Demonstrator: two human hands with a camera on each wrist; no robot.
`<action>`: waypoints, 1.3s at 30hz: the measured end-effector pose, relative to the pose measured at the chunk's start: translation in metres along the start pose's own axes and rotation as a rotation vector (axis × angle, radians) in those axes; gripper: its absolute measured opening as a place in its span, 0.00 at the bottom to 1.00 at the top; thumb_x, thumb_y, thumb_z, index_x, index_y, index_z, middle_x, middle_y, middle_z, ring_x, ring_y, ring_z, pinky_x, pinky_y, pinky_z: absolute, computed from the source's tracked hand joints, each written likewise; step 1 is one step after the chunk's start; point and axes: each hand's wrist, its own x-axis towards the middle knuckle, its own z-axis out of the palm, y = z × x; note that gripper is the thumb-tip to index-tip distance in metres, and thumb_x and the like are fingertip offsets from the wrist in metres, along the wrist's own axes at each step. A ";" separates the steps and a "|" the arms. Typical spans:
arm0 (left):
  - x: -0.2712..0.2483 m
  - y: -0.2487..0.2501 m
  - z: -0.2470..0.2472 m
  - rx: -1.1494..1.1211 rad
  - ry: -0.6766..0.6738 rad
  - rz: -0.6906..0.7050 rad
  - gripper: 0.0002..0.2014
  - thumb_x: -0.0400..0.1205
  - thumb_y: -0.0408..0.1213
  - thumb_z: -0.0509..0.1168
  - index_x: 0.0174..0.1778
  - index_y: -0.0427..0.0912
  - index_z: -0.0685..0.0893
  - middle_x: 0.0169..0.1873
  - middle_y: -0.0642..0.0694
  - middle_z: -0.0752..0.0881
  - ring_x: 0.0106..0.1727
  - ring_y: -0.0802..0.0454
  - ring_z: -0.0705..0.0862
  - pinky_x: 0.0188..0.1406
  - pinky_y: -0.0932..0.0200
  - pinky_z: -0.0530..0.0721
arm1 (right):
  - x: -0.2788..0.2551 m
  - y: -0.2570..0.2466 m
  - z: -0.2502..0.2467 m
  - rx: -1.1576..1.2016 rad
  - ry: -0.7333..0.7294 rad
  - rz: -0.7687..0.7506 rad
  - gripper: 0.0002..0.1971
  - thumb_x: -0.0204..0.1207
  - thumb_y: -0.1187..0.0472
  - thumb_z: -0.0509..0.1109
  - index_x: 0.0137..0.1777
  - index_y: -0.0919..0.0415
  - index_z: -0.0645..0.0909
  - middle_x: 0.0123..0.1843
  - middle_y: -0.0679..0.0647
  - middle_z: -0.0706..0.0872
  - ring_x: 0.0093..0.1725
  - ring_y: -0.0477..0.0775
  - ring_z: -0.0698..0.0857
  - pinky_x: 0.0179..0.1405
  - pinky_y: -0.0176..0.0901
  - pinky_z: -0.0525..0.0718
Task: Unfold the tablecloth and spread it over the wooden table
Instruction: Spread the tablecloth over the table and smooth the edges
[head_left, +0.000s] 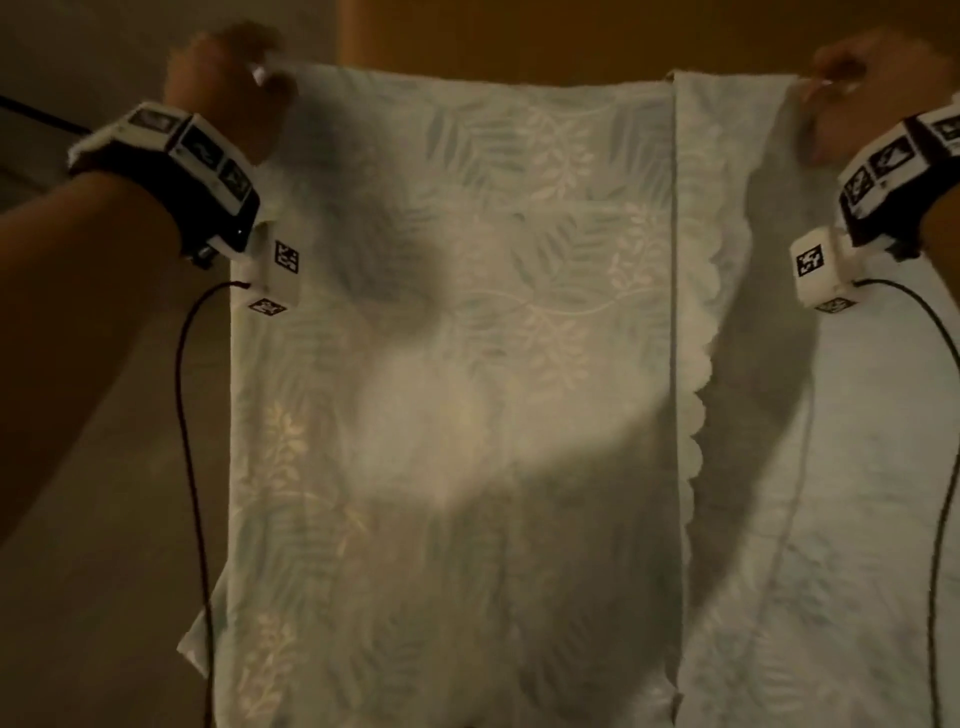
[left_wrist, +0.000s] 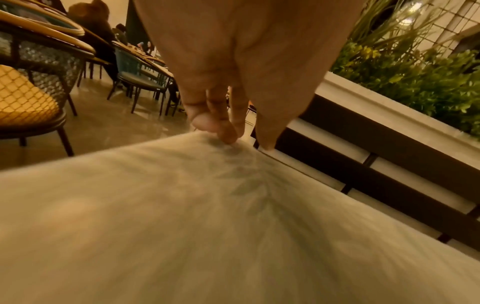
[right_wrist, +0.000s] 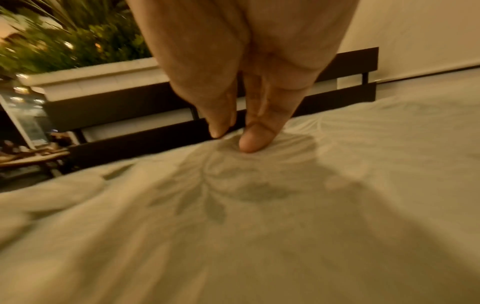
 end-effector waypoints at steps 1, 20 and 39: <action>-0.012 -0.006 -0.003 0.031 -0.015 -0.010 0.17 0.82 0.44 0.60 0.67 0.57 0.80 0.64 0.42 0.84 0.57 0.46 0.84 0.57 0.48 0.83 | -0.010 0.002 0.002 0.023 0.009 -0.032 0.27 0.72 0.45 0.61 0.71 0.51 0.78 0.65 0.57 0.85 0.62 0.59 0.83 0.61 0.51 0.79; -0.526 -0.093 0.009 -0.199 -0.043 -0.712 0.18 0.80 0.50 0.70 0.59 0.43 0.84 0.50 0.43 0.88 0.50 0.42 0.85 0.47 0.50 0.80 | -0.452 0.133 0.010 -0.242 -0.442 -0.462 0.39 0.67 0.21 0.57 0.67 0.49 0.79 0.64 0.54 0.81 0.56 0.62 0.79 0.56 0.58 0.84; -0.540 -0.178 0.005 -0.412 -0.019 -0.775 0.20 0.81 0.50 0.67 0.64 0.41 0.82 0.56 0.44 0.87 0.49 0.51 0.83 0.44 0.58 0.79 | -0.499 -0.001 0.008 -0.212 -0.541 -0.501 0.03 0.82 0.52 0.66 0.51 0.46 0.74 0.49 0.46 0.80 0.46 0.49 0.81 0.44 0.45 0.83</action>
